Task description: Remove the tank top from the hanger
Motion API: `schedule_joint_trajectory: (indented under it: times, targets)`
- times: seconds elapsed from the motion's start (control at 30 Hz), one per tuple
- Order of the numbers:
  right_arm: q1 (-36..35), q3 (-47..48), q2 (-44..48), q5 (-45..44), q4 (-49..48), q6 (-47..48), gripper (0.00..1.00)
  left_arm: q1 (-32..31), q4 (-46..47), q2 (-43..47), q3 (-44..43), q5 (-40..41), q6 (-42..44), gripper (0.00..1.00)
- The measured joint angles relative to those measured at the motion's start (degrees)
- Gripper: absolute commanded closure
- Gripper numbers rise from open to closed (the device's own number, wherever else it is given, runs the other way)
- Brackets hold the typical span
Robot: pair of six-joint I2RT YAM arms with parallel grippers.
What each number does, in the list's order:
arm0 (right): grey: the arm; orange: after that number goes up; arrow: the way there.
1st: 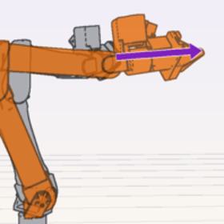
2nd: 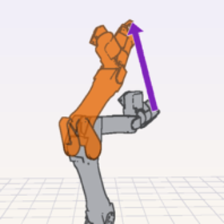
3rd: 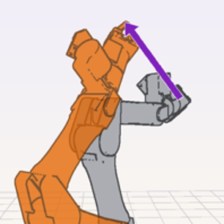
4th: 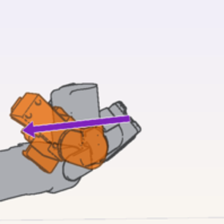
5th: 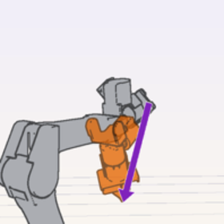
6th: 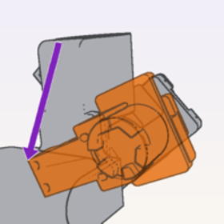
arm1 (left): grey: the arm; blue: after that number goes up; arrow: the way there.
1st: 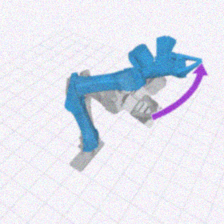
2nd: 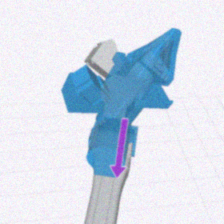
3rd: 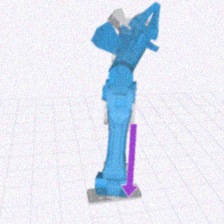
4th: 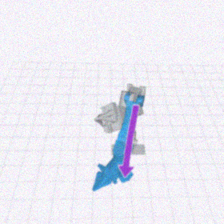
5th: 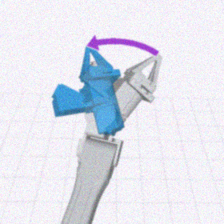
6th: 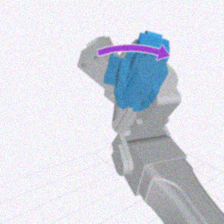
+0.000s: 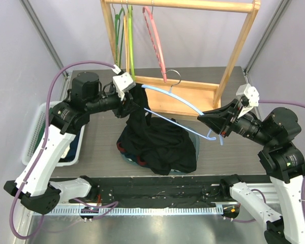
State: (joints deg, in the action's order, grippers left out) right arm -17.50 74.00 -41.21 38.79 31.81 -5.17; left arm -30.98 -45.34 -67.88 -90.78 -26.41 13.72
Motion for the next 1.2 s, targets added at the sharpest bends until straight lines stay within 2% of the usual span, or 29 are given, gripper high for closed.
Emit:
schedule_joint_trajectory:
  times: [0.07, 0.1, 0.2, 0.23, 0.53, 0.73, 0.9, 1.03, 1.2]
  targets:
    - [0.0, 0.0, 0.0, 0.1, -0.1, -0.2, 0.99, 0.0, 0.1, 0.0, -0.2, -0.1, 0.1, 0.75]
    - [0.0, -0.1, 0.0, 0.0, -0.1, -0.2, 0.99, 0.0, 0.1, 0.0, -0.5, -0.2, 0.1, 0.85]
    - [0.0, -0.1, 0.0, 0.1, 0.0, -0.2, 0.99, 0.0, 0.1, 0.0, -1.4, -0.1, 0.1, 0.99]
    - [0.0, -0.1, 0.0, 0.1, 0.0, -0.1, 0.99, 0.0, 0.1, 0.0, -2.0, -0.2, 0.1, 1.0]
    - [0.0, -0.3, 0.1, -1.4, 1.4, 1.1, 0.99, 1.0, -0.3, 1.7, -7.5, 0.7, 0.4, 1.0]
    - [0.0, -0.4, 3.1, -3.8, 6.7, 2.5, 0.99, 2.2, 0.9, 2.1, -11.2, 9.9, 0.7, 1.0]
    - [0.0, 0.5, 9.8, -11.3, 13.7, 3.8, 0.99, 3.3, 2.7, 2.3, -11.3, 16.0, -0.1, 1.0]
    - [0.0, 6.3, 12.9, -18.6, 18.8, 4.1, 0.99, 3.4, 3.3, 4.2, -6.7, 14.8, -1.3, 1.0]
    - [0.0, 14.2, 13.1, -27.3, 20.6, 4.3, 0.99, 2.8, 2.1, 5.6, 0.0, 6.4, -3.0, 1.0]
